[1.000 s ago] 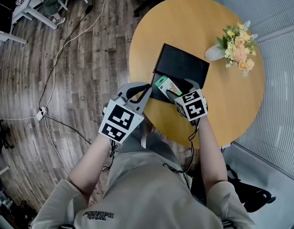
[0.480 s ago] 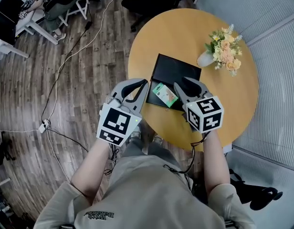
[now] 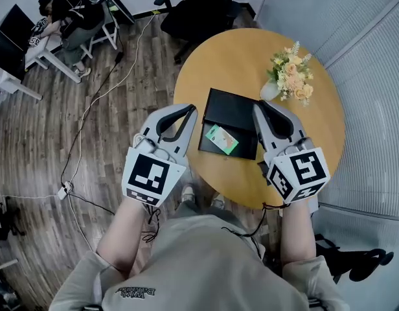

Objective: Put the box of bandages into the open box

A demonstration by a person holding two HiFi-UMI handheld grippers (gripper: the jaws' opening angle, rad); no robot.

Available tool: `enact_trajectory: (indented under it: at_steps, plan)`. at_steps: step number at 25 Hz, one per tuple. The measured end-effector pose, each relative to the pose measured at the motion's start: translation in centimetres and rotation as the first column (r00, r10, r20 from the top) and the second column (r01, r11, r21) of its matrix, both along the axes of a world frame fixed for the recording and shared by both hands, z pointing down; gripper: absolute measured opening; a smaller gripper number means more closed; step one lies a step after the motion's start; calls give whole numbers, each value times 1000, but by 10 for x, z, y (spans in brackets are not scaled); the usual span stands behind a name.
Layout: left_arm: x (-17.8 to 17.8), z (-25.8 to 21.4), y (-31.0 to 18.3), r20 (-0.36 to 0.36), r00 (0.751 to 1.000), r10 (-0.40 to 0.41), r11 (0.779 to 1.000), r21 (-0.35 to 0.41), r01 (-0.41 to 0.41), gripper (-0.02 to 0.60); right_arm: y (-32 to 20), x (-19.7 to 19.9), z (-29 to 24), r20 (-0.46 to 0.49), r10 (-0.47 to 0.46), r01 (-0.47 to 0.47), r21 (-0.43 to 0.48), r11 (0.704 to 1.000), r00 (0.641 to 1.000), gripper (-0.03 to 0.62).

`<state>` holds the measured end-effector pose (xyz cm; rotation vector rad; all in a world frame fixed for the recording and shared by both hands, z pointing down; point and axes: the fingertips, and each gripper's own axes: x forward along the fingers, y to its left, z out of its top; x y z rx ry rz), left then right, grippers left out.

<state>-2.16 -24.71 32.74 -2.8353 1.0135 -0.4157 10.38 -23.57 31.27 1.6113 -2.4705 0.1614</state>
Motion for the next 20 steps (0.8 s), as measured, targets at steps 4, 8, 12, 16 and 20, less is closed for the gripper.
enact_trajectory:
  at_steps: [4, 8, 12, 16, 20]
  plan:
    - [-1, -27, 5, -22, 1000, 1, 997, 76, 1, 23, 14, 5, -33, -78, 34, -26, 105, 994, 996, 48]
    - [-1, -54, 17, -86, 996, 1, 995, 101, 7, 23, 35, 4, -62, 20, 11, -14, 141, 990, 1000, 43]
    - [-7, -78, 32, -191, 982, 8, 997, 75, 6, 23, 56, 3, -85, 58, 7, -17, 176, 984, 998, 43]
    - [-5, -78, 40, -57, 998, 27, 982, 186, -16, 23, 77, 2, -97, 14, 5, -7, 204, 979, 1000, 41]
    - [0, -69, 50, -34, 998, 46, 983, 180, -40, 23, 93, 4, -96, 16, 24, -27, 209, 978, 1000, 41]
